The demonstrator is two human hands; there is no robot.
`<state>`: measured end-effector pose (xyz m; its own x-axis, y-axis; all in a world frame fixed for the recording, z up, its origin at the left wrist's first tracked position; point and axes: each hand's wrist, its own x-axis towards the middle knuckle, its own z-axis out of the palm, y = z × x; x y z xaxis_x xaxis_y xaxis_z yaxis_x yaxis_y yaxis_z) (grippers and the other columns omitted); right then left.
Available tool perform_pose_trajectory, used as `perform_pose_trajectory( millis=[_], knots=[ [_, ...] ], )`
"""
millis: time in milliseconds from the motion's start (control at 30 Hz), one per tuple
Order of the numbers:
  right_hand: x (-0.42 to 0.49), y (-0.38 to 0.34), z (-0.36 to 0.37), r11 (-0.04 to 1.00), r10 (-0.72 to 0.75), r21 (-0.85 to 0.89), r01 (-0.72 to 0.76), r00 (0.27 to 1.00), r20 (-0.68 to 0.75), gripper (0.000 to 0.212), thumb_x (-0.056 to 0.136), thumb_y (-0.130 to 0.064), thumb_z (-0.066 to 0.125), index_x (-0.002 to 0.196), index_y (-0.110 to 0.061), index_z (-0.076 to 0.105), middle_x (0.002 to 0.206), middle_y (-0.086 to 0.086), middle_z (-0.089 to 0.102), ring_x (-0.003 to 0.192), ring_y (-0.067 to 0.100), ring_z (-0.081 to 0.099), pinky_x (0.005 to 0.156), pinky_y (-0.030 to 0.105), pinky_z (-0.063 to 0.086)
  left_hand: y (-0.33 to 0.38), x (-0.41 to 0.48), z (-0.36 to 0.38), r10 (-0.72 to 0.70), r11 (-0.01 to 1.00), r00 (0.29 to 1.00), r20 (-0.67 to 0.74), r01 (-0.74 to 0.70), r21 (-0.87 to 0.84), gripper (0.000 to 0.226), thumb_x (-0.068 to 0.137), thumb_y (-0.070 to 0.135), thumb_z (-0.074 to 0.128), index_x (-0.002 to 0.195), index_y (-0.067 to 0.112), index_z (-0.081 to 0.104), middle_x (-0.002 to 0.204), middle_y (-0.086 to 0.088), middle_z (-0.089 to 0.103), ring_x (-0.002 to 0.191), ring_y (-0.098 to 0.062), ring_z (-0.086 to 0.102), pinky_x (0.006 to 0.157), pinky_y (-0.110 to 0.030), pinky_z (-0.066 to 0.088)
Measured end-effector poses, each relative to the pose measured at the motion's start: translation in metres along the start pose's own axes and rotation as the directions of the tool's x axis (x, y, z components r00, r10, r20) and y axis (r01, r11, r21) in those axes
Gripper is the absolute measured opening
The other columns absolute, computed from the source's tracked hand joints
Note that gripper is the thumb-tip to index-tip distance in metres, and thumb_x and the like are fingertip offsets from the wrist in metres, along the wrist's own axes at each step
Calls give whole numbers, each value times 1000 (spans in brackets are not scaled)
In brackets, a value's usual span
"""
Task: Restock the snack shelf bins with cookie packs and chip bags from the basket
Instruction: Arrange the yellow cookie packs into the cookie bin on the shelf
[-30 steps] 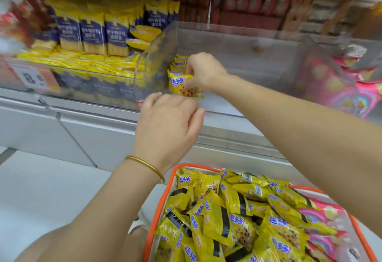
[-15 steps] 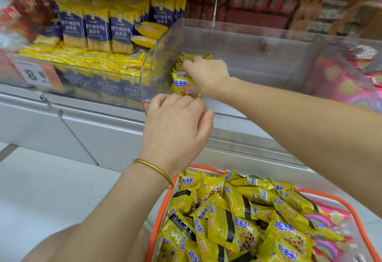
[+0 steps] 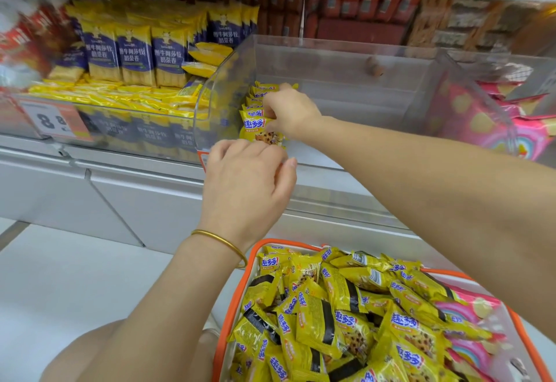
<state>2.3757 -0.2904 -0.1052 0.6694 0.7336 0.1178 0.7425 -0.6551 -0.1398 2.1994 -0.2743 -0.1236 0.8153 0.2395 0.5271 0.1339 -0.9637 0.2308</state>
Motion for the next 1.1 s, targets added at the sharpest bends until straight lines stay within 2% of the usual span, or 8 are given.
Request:
perform_pose_trajectory(
  millis=[267,433,567,633,733,867,1000,1100],
  knots=[
    [-9,6,-7,997,30,-68,-35,996,-83,59,80,-39,71,123,-12,42,126,11,46,108,35,55,74,38,41,-3,-1,1,24,1000,1000,-20,-24,-18,44,90,40,27,87,21,67,83,4,67,86,-22,58,87,-33,26],
    [-46,2,-46,997,60,63,-49,979,-196,36,82,-30,69,109,-16,48,115,8,49,102,33,55,80,39,43,-2,-3,-7,82,991,986,-148,-95,-89,30,89,31,43,99,17,68,97,1,67,95,-26,58,88,-36,32],
    [-138,-7,-71,974,61,226,20,937,-345,17,77,-22,65,82,-27,49,86,-4,55,84,27,60,74,38,49,9,-16,-15,134,986,966,-223,-151,-63,20,87,22,50,93,12,66,81,-2,63,77,-29,53,68,-40,41],
    [-181,-10,-53,968,78,250,-16,968,-240,11,80,-22,63,78,-26,52,75,-4,58,74,26,62,72,38,51,16,-25,-12,120,982,976,-184,-144,-124,20,86,21,49,94,11,65,75,-1,60,73,-26,53,66,-39,42],
    [-213,-4,6,977,103,164,-134,977,188,13,83,-34,66,89,-25,59,90,2,64,90,25,63,79,36,51,24,-40,-5,44,983,997,-61,-54,-174,25,85,27,44,91,16,65,74,3,62,74,-22,55,64,-35,41],
    [-230,0,75,988,-78,149,-28,751,656,75,78,-53,67,141,-26,36,136,5,42,126,27,43,101,41,41,31,-50,1,-20,980,990,142,47,-191,28,83,31,39,85,18,64,79,3,64,73,-22,54,63,-39,47],
    [-237,5,96,984,-146,168,52,771,620,62,79,-38,72,135,-27,46,126,7,44,118,29,45,96,37,42,32,-51,5,-21,980,972,235,67,-189,27,83,32,39,86,20,64,80,4,64,72,-21,54,65,-41,48],
    [-238,21,81,950,-149,310,-46,805,574,43,79,-19,70,120,-24,59,118,2,56,109,19,53,90,31,44,33,-51,8,-65,957,940,334,154,-248,18,91,27,50,90,20,66,82,4,66,77,-20,58,71,-39,49]
  ],
)
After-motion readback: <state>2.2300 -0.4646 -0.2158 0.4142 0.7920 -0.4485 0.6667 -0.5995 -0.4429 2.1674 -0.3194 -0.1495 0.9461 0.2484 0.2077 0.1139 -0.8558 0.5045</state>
